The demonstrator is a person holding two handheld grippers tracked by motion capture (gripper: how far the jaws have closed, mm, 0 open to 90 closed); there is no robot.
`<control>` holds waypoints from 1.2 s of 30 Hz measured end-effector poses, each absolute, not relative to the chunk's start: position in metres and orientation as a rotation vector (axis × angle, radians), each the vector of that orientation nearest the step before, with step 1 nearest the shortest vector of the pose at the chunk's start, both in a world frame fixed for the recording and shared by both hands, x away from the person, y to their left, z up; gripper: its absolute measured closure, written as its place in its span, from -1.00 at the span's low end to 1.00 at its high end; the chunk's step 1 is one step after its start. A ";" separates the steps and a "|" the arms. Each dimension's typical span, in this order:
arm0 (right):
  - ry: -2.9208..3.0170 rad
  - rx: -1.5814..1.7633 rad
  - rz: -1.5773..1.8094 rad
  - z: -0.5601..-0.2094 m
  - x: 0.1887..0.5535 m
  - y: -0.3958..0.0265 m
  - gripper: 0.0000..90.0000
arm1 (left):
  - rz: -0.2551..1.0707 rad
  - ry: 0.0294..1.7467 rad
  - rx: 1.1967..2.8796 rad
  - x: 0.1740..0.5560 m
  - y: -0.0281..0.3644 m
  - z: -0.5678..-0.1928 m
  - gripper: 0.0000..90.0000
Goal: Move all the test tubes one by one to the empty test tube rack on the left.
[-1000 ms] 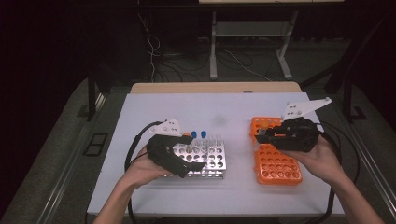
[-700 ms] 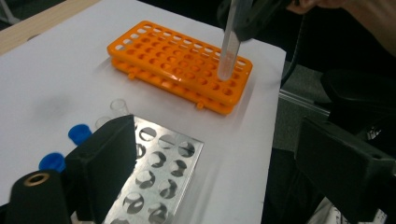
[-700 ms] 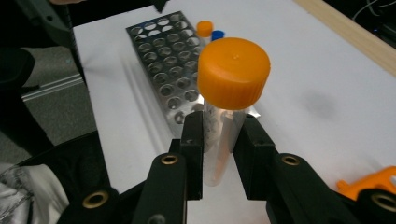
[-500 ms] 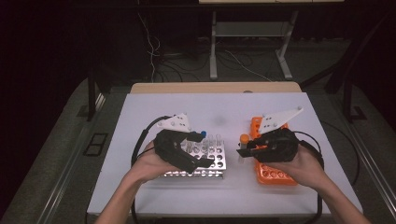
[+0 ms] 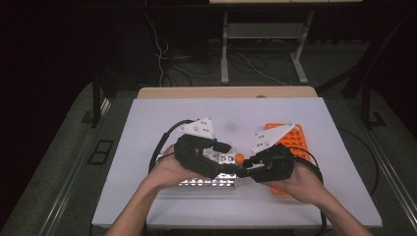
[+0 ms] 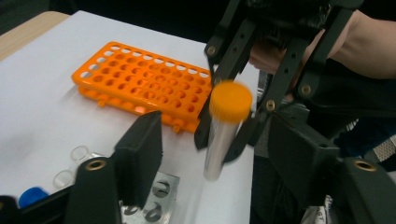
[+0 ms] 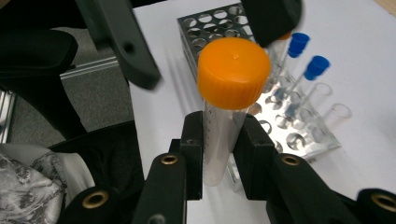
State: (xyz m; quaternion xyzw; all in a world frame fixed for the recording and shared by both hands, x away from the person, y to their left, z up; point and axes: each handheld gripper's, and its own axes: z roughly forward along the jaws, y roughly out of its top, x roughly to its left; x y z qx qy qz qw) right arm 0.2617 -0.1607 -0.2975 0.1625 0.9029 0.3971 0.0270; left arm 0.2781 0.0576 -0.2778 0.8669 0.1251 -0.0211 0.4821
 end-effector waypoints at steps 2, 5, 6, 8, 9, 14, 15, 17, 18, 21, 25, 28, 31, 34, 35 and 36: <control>2.797 0.486 1.221 -0.298 0.260 -0.157 0.64 | -0.047 0.296 2.118 0.278 0.056 -0.278 -0.02; 2.801 0.473 1.229 -0.299 0.259 -0.153 0.64 | -0.053 0.291 2.123 0.277 0.055 -0.278 0.22; 2.800 0.466 1.225 -0.299 0.260 -0.152 0.64 | -0.059 0.285 2.124 0.277 0.055 -0.278 0.29; 2.799 0.478 1.226 -0.300 0.260 -0.152 0.64 | -0.063 0.272 2.126 0.276 0.055 -0.278 0.47; 2.800 0.481 1.230 -0.300 0.261 -0.152 0.64 | -0.058 0.269 2.133 0.276 0.055 -0.277 0.50; 2.793 0.500 1.254 -0.302 0.261 -0.153 0.52 | -0.046 0.279 2.132 0.277 0.058 -0.275 0.52; 2.793 0.508 1.263 -0.302 0.262 -0.154 0.45 | -0.043 0.286 2.126 0.278 0.060 -0.275 0.52; 2.787 0.523 1.264 -0.303 0.261 -0.158 0.32 | -0.035 0.301 2.122 0.280 0.065 -0.273 0.52; 2.783 0.534 1.268 -0.304 0.261 -0.160 0.25 | -0.031 0.309 2.122 0.280 0.068 -0.272 0.52; 2.757 0.584 1.285 -0.306 0.260 -0.169 0.08 | -0.003 0.337 2.128 0.282 0.078 -0.271 0.52; 2.701 0.671 1.316 -0.309 0.259 -0.184 -0.21 | 0.019 0.378 2.130 0.284 0.090 -0.272 0.52; 2.662 0.714 1.323 -0.311 0.258 -0.193 -0.56 | 0.042 0.408 2.138 0.285 0.098 -0.275 0.52; 2.630 0.775 1.336 -0.314 0.258 -0.203 -0.76 | 0.064 0.440 2.143 0.288 0.106 -0.277 0.52; 2.599 0.831 1.352 -0.319 0.258 -0.214 -0.99 | 0.077 0.478 2.140 0.293 0.114 -0.280 0.52; 2.588 0.848 1.354 -0.321 0.257 -0.218 -0.99 | 0.084 0.487 2.141 0.295 0.117 -0.281 0.52; 2.571 0.870 1.365 -0.323 0.257 -0.222 -0.99 | 0.089 0.494 2.146 0.296 0.119 -0.281 0.52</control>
